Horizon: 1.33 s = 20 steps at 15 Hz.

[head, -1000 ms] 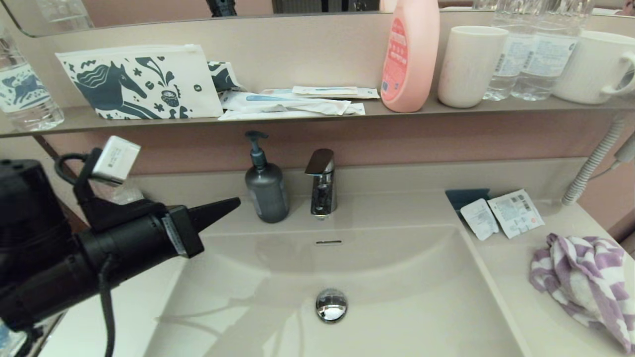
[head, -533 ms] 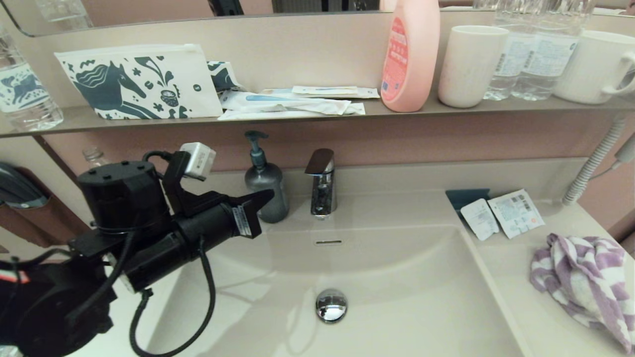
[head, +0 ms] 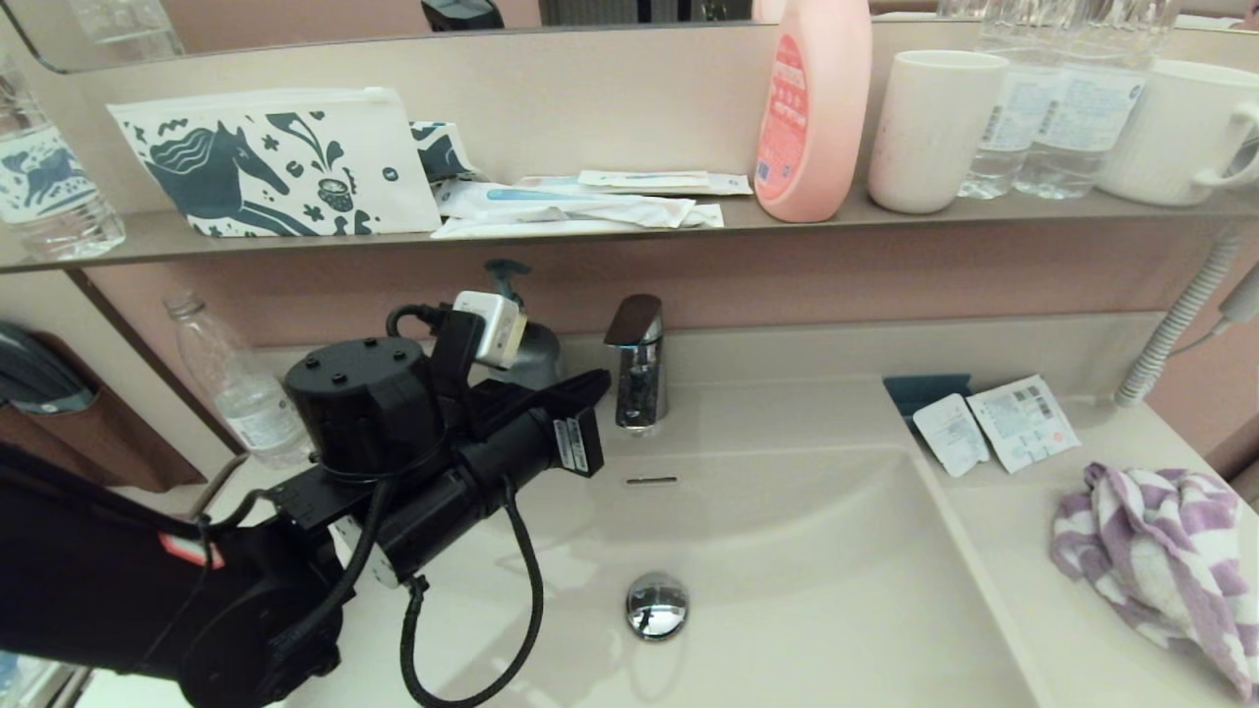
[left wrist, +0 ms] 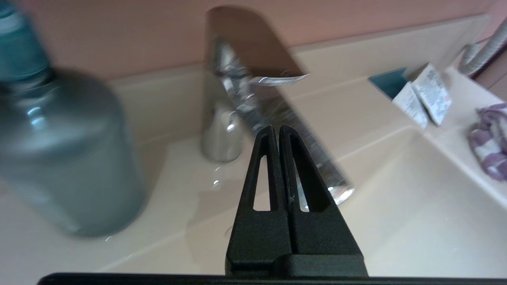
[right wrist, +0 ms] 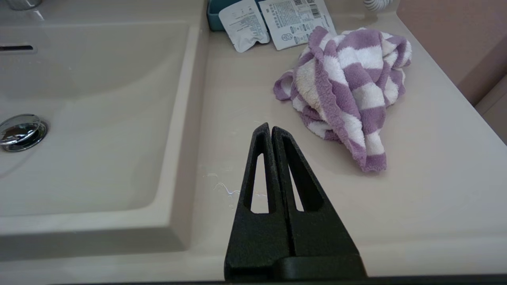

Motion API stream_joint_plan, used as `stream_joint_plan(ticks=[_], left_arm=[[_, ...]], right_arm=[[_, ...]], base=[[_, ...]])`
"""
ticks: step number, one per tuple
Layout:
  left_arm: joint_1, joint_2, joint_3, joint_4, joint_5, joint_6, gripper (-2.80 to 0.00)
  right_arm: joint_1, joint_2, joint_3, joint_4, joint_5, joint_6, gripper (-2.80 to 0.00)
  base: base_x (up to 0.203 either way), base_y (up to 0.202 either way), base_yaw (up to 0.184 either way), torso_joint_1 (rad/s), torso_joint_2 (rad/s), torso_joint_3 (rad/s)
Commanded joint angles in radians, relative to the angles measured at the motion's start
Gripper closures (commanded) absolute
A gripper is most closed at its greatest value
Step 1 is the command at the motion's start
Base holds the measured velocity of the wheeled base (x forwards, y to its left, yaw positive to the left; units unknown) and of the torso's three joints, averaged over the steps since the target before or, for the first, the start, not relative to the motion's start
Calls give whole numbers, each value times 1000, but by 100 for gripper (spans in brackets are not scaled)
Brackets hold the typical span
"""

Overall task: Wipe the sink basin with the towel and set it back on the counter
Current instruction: Turn on the faucet

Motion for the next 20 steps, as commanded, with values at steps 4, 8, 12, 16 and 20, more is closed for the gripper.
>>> stream_joint_plan(ticks=[4,8,12,16,20], left_arm=[[-36,76,-94,-5,3,-1,0],[-41,119,-148,-7,5,-1,0],[-41,130,-215,-8,47,-1,0],[-61,99,-215,-7,76,1,0],[-51,104,-217,-3,76,35,0]], right_arm=[[0,0,0,0,0,0,0],[0,0,0,0,0,0,0],[0,0,0,0,0,0,0],[0,0,0,0,0,0,0],[0,0,0,0,0,0,0]], base=[[0,0,0,0,0,0],[0,0,0,0,0,0],[0,0,0,0,0,0],[0,0,0,0,0,0],[0,0,0,0,0,0]])
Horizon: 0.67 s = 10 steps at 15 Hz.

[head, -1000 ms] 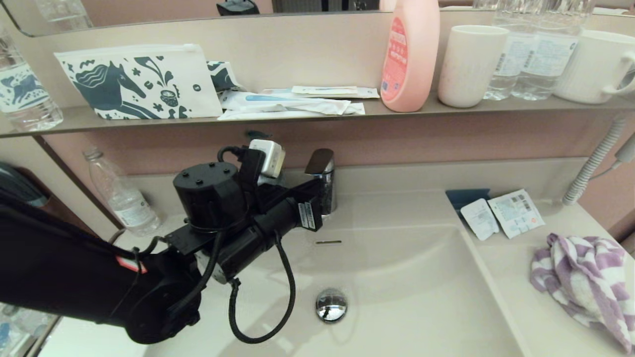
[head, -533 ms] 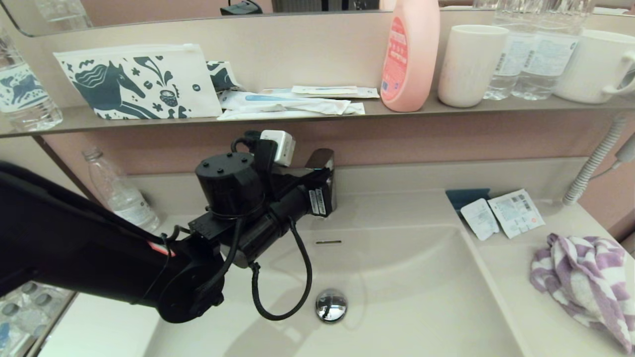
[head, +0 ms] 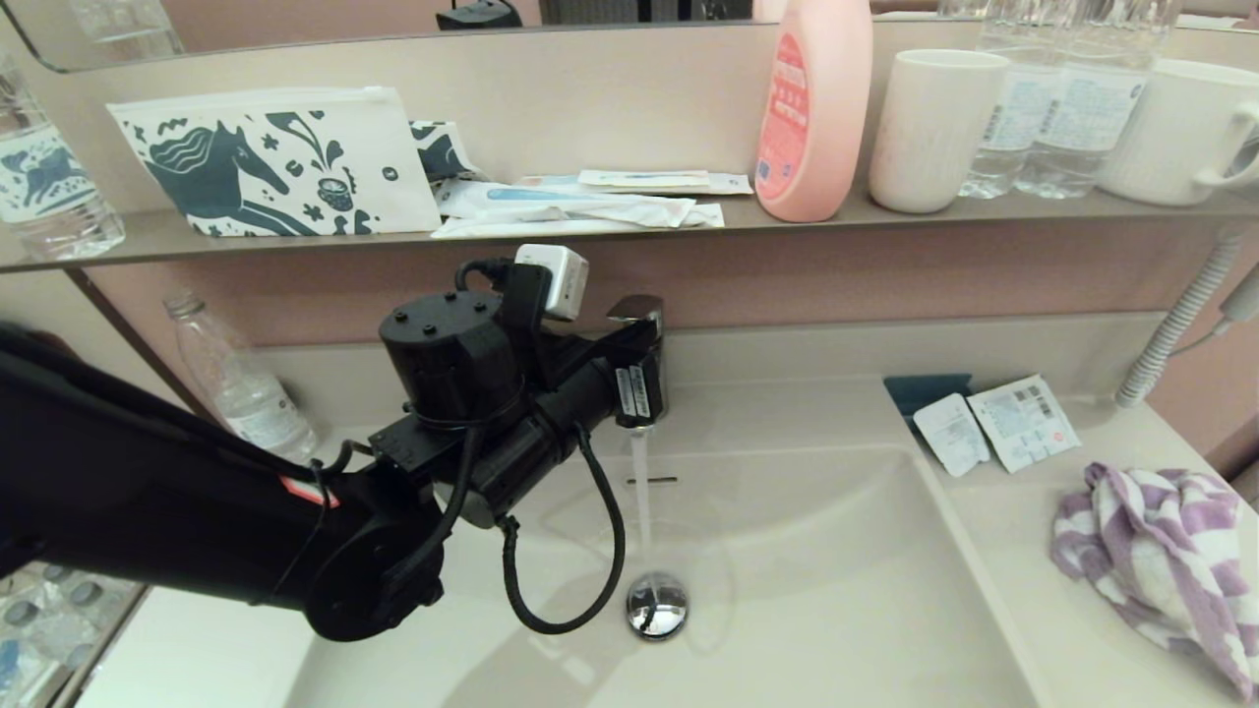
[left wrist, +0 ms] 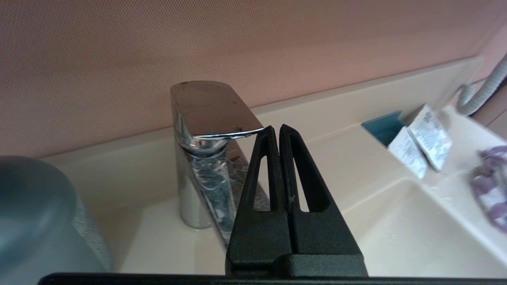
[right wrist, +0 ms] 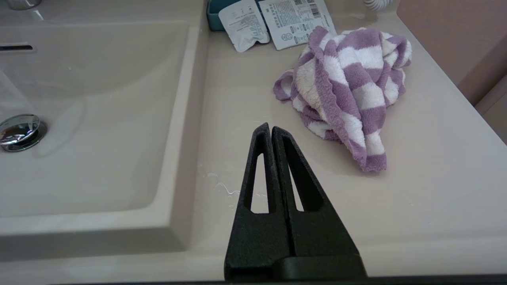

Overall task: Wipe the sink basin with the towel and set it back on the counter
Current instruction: Turn off the faucet

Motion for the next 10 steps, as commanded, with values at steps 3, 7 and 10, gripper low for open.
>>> stream_joint_plan(ticks=[3,7,10], left_arm=[[1,-8,1,-6,1,6,0],[-18,-29,62,-6,1,7,0],[-38,-60,92,-6,3,7,0]], right_arm=[[0,0,0,0,0,0,0],[0,0,0,0,0,0,0],[0,0,0,0,0,0,0]], base=[[0,0,0,0,0,0],[0,0,0,0,0,0],[0,0,0,0,0,0]])
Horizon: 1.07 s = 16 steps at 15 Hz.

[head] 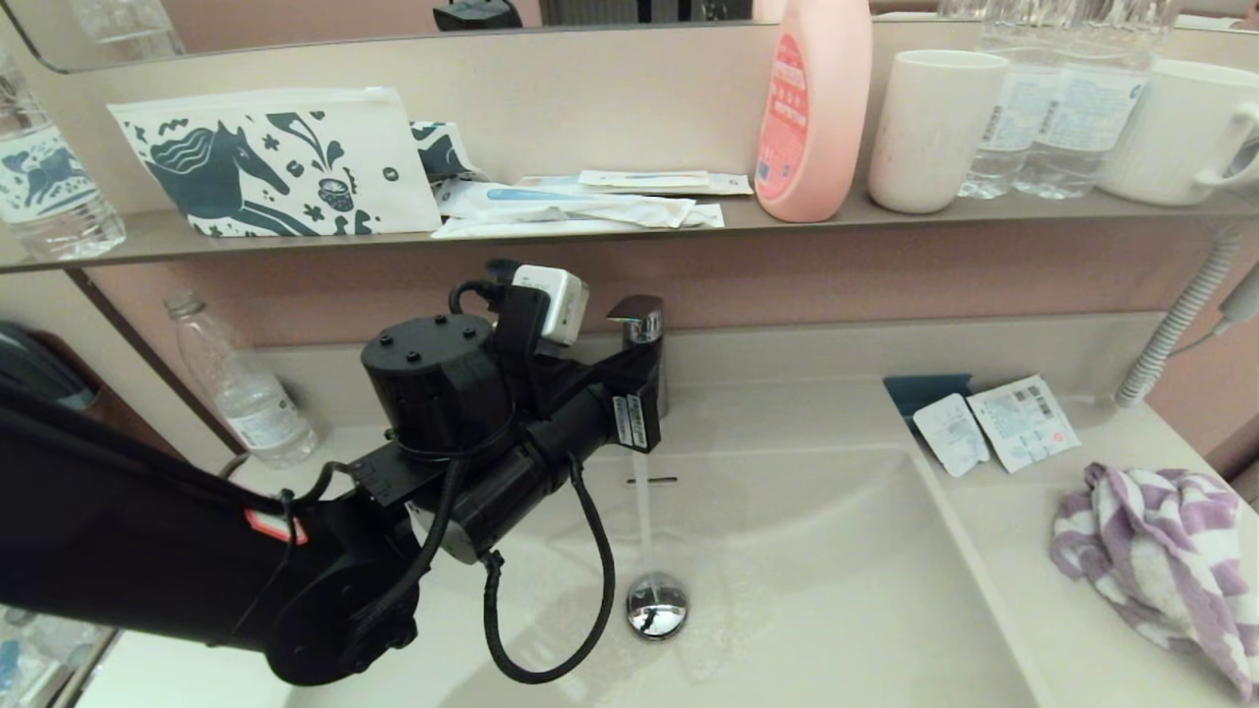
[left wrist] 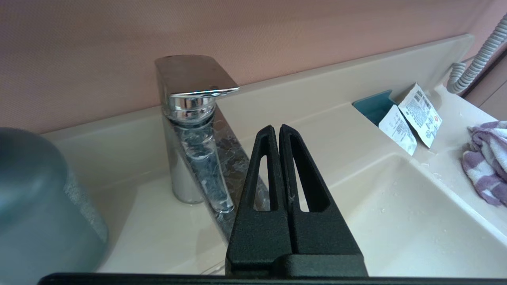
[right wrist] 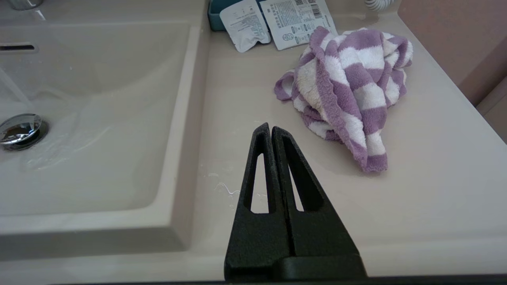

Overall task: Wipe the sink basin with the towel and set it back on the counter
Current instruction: Turn off the faucet

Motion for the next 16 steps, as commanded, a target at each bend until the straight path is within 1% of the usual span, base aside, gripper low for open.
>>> stream_joint_plan(ticks=[1,4,7,11,13,14,16], left_arm=[[-2,-19,5,-4,1,-1,0],[10,-33,-19,-4,0,1,0],[38,-15,-71,2,-10,14,0],[59,5,-144,99,-54,19,0],[85,37,-169,105,-57,31,0],[98,42,-170,105,-65,37,0],[99,37,-147,102,-81,38,0]], right_arm=[[0,0,0,0,0,0,0],[0,0,0,0,0,0,0],[0,0,0,0,0,0,0],[0,0,0,0,0,0,0],[0,0,0,0,0,0,0],[0,0,0,0,0,0,0],[0,0,0,0,0,0,0]], base=[[0,0,0,0,0,0],[0,0,0,0,0,0],[0,0,0,0,0,0],[0,0,0,0,0,0],[0,0,0,0,0,0],[0,0,0,0,0,0],[0,0,0,0,0,0]])
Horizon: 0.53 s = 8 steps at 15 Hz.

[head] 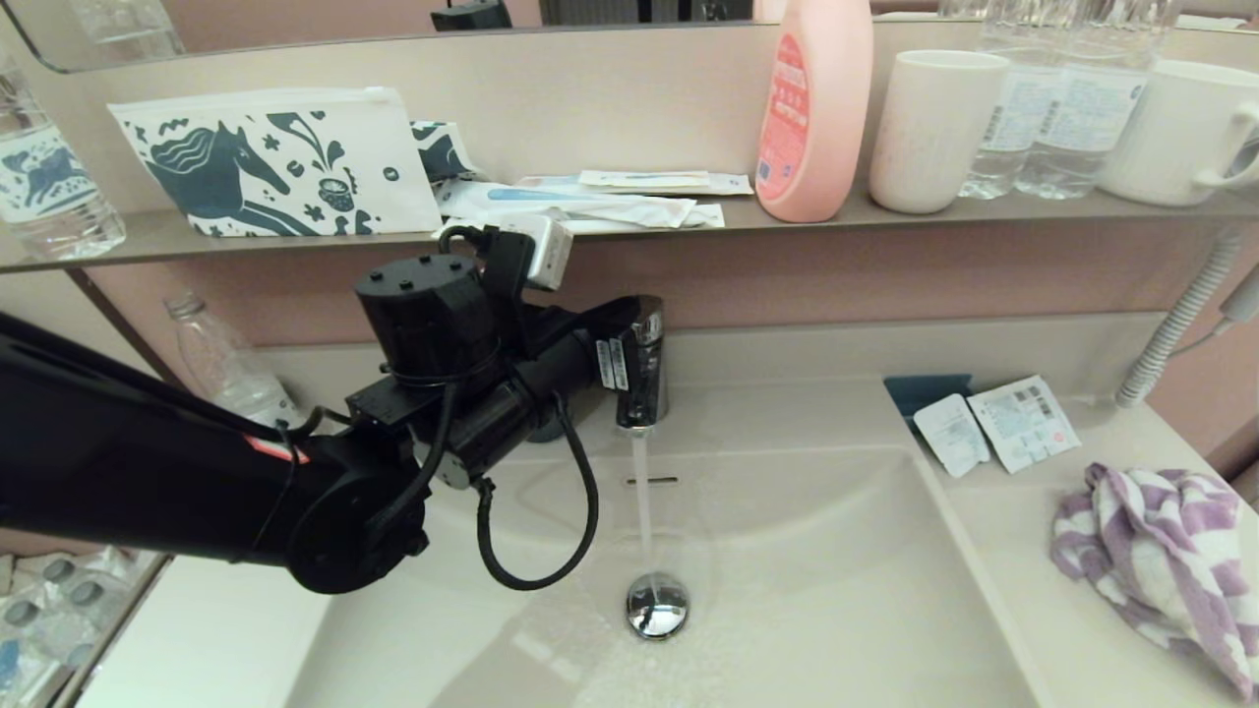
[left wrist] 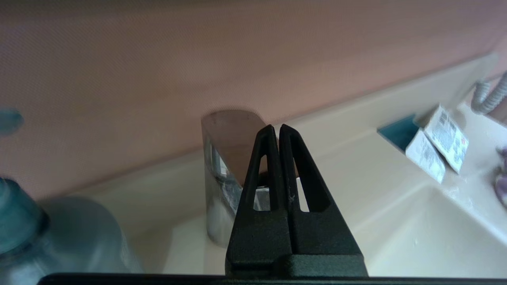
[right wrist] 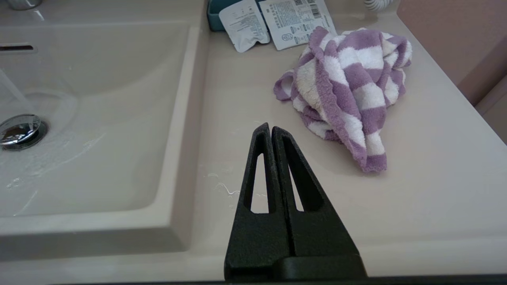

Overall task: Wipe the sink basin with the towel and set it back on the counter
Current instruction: Turn off the faucet

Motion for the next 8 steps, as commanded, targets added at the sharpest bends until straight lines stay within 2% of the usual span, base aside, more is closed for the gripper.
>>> stream_joint_plan(ticks=[1,6,8], left_arm=[[3,5,9,-3,1,0,0],[-5,-11,93,-60,2,0,0],[7,-52,88,-58,2,1,0]], right_arm=[[0,0,0,0,0,0,0],[0,0,0,0,0,0,0],[0,1,0,0,0,0,0]], base=[[0,0,0,0,0,0],[0,0,0,0,0,0],[0,0,0,0,0,0]])
